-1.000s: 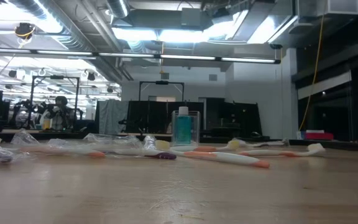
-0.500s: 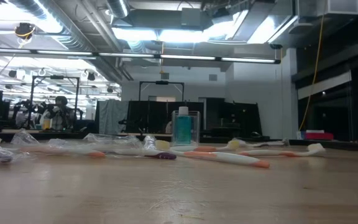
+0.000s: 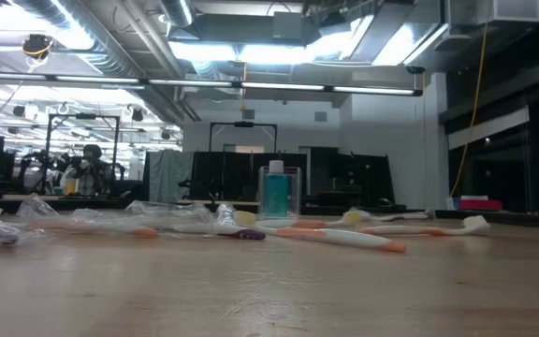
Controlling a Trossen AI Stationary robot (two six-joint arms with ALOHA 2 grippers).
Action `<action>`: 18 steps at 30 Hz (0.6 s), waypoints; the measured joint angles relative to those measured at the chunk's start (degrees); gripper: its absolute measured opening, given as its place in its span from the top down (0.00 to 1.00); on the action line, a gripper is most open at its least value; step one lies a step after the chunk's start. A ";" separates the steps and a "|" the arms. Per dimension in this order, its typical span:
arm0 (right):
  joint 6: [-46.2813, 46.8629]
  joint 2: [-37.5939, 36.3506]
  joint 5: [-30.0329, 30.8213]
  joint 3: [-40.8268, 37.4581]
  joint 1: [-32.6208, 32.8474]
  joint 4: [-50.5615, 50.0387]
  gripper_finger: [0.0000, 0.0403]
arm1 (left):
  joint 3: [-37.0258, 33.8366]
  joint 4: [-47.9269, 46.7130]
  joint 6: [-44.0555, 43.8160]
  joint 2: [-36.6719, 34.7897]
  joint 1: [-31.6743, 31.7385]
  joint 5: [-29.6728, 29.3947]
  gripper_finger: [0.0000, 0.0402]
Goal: Pick & Place toothbrushing station
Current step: Put the blue mouthwash into the transparent organizer
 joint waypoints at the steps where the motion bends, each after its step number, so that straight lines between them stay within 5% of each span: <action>1: -0.05 0.00 0.10 0.00 -0.02 0.02 0.77 | 0.00 0.01 -0.03 0.07 0.00 0.01 0.45; 18: -0.93 0.00 1.21 0.00 0.02 0.17 0.77 | 0.00 1.14 -2.07 0.66 0.02 0.15 0.73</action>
